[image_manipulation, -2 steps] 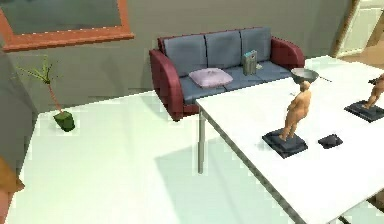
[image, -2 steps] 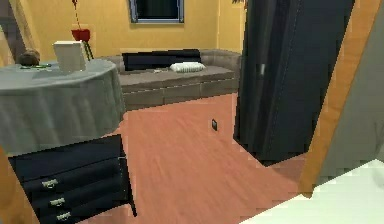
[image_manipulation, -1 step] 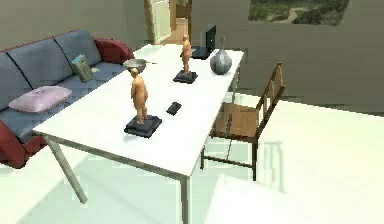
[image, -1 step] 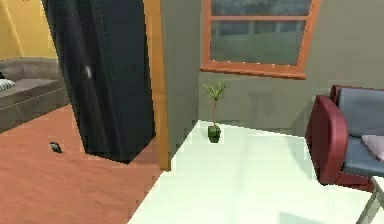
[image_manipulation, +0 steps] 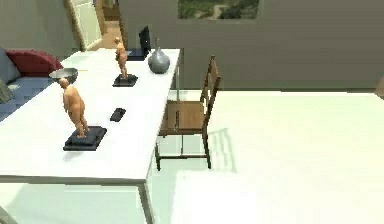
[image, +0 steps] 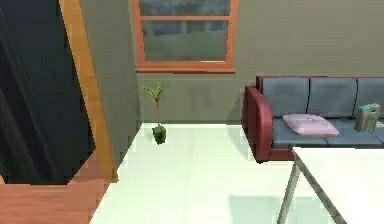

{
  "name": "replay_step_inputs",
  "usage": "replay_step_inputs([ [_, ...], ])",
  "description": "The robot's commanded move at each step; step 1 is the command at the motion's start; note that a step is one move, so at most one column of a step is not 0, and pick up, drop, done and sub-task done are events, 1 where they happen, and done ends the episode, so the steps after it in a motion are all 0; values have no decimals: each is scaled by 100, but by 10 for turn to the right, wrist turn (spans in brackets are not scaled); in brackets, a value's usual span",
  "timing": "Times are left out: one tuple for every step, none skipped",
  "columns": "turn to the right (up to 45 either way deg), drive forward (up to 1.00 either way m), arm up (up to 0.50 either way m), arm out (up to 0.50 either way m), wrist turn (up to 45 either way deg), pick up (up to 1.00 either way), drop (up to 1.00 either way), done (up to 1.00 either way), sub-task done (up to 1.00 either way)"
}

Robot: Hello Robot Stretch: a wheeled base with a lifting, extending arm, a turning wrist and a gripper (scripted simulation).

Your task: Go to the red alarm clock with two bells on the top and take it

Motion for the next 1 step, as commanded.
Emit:
replay_step_inputs([
  [0, 100, 0, 0, 0, 0, 0, 0, 0],
])
